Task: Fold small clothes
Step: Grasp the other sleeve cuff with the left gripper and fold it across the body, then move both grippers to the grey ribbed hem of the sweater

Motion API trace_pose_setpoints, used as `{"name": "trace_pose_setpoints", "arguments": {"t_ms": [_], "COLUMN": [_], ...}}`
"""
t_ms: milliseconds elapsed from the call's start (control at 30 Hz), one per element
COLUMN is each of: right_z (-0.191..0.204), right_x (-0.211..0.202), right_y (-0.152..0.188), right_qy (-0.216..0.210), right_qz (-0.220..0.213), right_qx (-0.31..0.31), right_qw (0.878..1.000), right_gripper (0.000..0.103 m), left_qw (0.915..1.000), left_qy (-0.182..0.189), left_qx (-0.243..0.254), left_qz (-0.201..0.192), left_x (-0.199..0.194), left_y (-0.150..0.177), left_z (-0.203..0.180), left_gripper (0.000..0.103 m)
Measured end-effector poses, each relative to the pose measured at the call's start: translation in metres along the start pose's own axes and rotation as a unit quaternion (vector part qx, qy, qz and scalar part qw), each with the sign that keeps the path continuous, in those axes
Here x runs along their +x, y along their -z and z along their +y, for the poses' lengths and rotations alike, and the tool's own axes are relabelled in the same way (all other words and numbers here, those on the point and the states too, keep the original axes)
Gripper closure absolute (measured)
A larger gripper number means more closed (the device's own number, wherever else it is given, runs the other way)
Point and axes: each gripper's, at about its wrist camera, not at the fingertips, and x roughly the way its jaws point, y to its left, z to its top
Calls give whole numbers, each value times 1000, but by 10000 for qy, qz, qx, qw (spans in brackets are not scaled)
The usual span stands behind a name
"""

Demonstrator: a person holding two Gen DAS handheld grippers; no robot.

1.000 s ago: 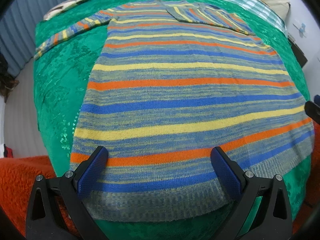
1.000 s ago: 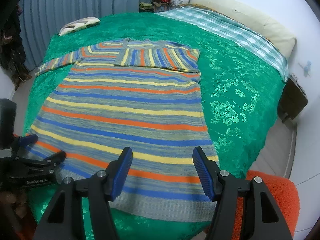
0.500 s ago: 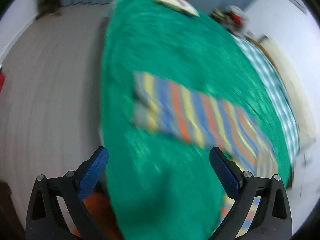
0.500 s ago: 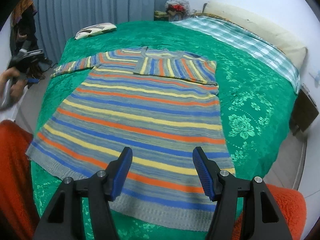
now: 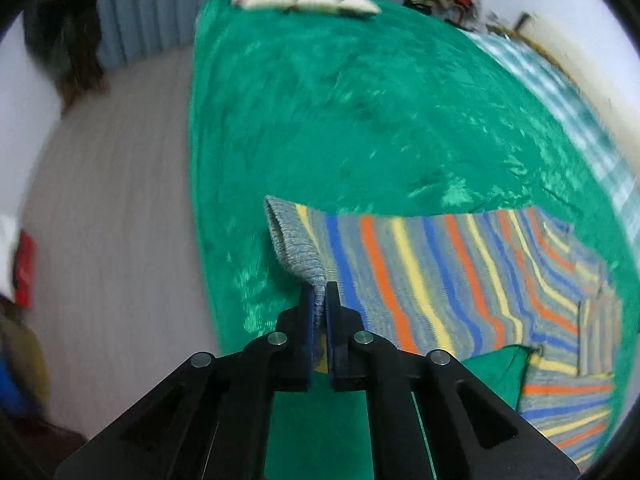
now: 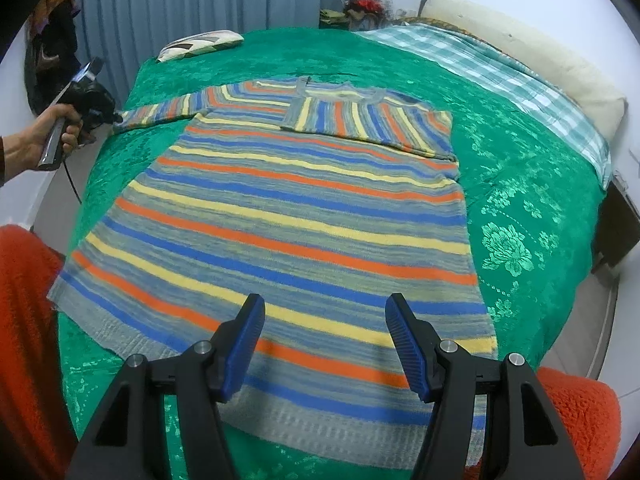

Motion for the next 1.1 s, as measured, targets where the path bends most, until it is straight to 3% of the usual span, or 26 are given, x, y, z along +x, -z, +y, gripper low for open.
{"name": "trace_pose_setpoints", "arguments": {"t_ms": [100,200,300,433,467,533,567,600,700,767,800,933,967,1000,1067,1100], "right_z": [0,-3,-8,-16,-18,-22,-24,-26,-36,-42,-45,-51,-51,-52,-52,-52], "right_x": [-5,-9,-11,-14,-14,-14,-13,-13,-17,-17,-15,-6,-6,-6,-7,-6], "right_y": [0,0,0,1,2,3,4,4,6,8,8,8,8,8,9,10], "right_qy": [-39,-122,-172,-191,-192,-190,-194,-208,-198,-184,-191,-234,-248,-251,-234,-223], "right_qz": [-125,-211,-243,-282,-285,-275,-256,-244,-285,-282,-250,-105,-91,-93,-105,-96], "right_qx": [11,82,156,265,283,311,333,376,522,590,634,725,740,753,756,757], "right_qw": [9999,9997,9994,9991,9990,9990,9989,9988,9980,9977,9975,9970,9969,9968,9968,9968], "right_gripper": [40,40,40,40,40,40,40,40,40,40,40,40,40,40,40,40], "left_qw": [9974,9888,9723,9447,9388,9303,9326,9360,9509,9648,9670,9656,9639,9660,9798,9844], "left_qy": [-40,470,1165,2005,2130,2173,1991,1911,1929,1673,1555,254,-304,-446,-147,-95], "left_qx": [609,1253,1864,2525,2659,2952,3009,2955,2418,2026,2019,2584,2629,2526,1987,1746], "left_qz": [-391,-657,-790,-595,-513,-141,53,34,-95,-76,-77,162,295,332,196,191], "left_x": [-39,-75,-104,-111,-107,-88,-73,-67,-51,-33,-27,23,40,46,38,31], "left_y": [-14,-25,-18,14,22,37,43,45,34,22,23,53,62,65,63,61], "left_z": [-47,-121,-203,-306,-321,-352,-361,-361,-334,-304,-296,-266,-248,-231,-195,-183], "left_gripper": [101,101,101,100,96,72,43,35,35,36,35,35,35,28,18,18]}}
